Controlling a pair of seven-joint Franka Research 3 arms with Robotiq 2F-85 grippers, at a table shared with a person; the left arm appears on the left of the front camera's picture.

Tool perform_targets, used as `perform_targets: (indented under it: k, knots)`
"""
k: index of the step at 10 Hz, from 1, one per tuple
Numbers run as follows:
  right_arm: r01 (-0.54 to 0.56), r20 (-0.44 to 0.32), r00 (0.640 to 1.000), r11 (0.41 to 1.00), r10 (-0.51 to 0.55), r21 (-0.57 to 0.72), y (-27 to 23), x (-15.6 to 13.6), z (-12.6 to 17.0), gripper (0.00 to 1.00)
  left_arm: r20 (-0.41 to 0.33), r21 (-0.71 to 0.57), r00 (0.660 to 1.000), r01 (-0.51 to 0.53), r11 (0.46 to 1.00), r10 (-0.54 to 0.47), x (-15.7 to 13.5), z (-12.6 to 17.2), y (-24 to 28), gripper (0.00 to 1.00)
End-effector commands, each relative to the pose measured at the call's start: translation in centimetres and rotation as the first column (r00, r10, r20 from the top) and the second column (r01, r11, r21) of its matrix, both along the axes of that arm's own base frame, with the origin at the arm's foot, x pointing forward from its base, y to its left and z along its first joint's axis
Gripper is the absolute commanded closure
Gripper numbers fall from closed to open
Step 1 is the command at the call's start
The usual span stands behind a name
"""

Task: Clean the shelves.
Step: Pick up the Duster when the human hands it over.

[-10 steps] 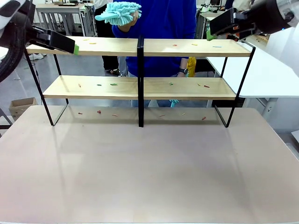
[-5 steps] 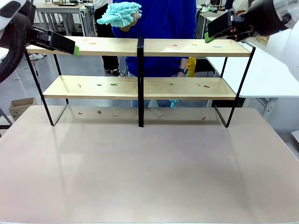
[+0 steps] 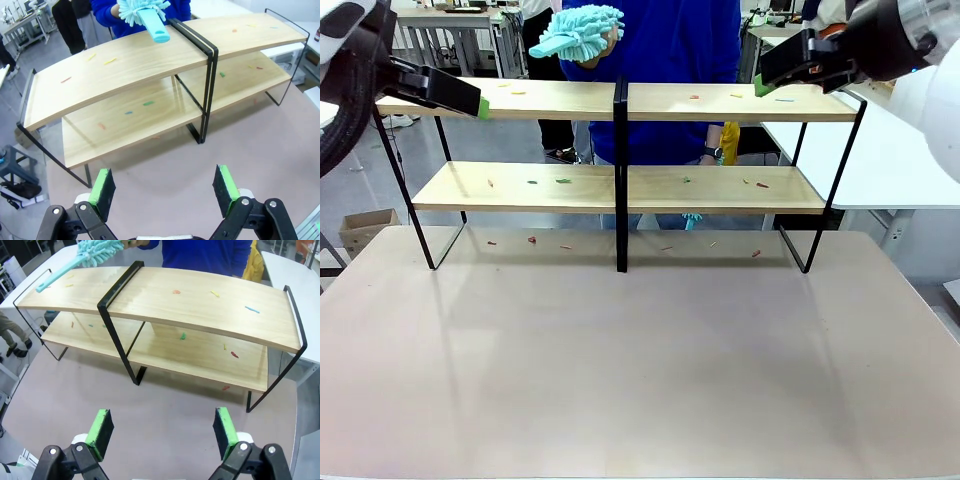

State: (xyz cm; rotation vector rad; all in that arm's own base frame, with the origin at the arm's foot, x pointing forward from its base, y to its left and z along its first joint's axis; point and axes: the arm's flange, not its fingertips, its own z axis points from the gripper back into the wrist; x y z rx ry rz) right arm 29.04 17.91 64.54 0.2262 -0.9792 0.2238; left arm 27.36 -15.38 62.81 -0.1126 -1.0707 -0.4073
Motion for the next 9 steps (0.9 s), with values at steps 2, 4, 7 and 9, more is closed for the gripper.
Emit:
perform_targets:
  k: [2, 4, 7, 9]
  knots:
    - [0.022, 0.005, 1.0, 0.999, -0.022, -0.024, 0.67, 0.58, -0.37, 0.0, -0.004, 0.001, 1.0, -0.001, 1.0, 0.001, -0.09, 0.05, 0.05, 0.0]
    - [0.0, -0.006, 1.0, 1.0, 0.0, -0.002, 0.07, 0.17, -0.2, 0.0, -0.004, 0.001, 1.0, -0.001, 1.0, 0.001, -0.09, 0.05, 0.05, 0.0]
    - [0.0, -0.006, 1.0, 1.0, 0.0, -0.002, 0.07, 0.17, -0.2, 0.0, -0.004, 0.001, 1.0, -0.001, 1.0, 0.001, -0.09, 0.05, 0.05, 0.0]
    - [0.0, -0.006, 1.0, 1.0, 0.0, -0.002, 0.07, 0.17, -0.2, 0.0, 0.0, 0.0, 1.0, 0.0, 1.0, 0.0, 0.0, 0.0, 0.0, 0.0]
